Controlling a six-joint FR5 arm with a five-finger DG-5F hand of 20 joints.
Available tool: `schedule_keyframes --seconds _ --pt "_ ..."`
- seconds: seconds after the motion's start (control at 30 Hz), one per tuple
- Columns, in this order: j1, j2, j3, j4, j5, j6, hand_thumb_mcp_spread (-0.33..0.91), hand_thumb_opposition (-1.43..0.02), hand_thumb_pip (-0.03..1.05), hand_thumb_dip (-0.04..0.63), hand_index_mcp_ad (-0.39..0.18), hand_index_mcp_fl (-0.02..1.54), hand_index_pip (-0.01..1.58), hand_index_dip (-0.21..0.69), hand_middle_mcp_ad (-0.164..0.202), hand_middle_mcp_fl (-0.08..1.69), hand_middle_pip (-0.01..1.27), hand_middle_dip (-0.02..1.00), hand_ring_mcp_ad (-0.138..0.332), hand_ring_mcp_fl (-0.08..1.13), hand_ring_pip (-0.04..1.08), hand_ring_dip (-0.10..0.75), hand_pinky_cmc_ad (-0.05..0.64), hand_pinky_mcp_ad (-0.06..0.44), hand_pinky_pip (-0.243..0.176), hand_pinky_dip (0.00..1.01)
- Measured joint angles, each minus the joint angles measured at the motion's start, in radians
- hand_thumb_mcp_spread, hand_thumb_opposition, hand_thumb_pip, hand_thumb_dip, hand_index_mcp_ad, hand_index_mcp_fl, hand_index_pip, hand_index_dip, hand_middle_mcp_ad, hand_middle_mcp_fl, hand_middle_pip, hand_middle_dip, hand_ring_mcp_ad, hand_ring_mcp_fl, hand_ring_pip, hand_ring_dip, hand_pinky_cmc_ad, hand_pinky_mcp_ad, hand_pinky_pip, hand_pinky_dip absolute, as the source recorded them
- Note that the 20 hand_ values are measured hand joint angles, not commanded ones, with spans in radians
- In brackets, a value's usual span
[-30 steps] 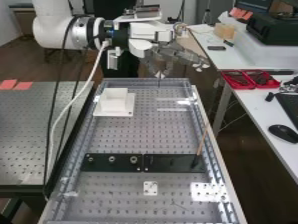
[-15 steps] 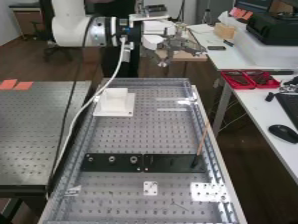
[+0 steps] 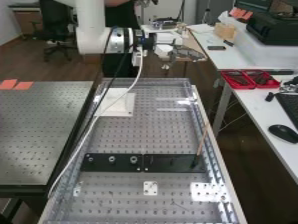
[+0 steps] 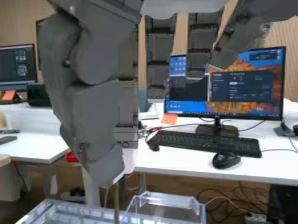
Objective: Grab the drill bit and place it in the clear container
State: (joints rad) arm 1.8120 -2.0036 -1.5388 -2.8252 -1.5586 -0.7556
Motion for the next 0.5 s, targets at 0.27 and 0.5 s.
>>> schedule_keyframes --seconds 0.27,0.5 --pt "0.009 -0.071 0.03 -0.005 0.009 -0.011 0.61 -1.03 0.37 0.251 -0.093 1.36 0.2 0.585 0.024 0.46 0.12 0.24 0.164 0.19 0.11 0.061 0.379 0.147 -0.052 0.16" --pt "0.006 -0.133 0.056 -0.006 0.051 -0.013 0.61 -1.04 0.37 0.251 -0.093 1.36 0.2 0.585 0.024 0.46 0.13 0.24 0.164 0.19 0.1 0.066 0.379 0.147 -0.052 0.16"
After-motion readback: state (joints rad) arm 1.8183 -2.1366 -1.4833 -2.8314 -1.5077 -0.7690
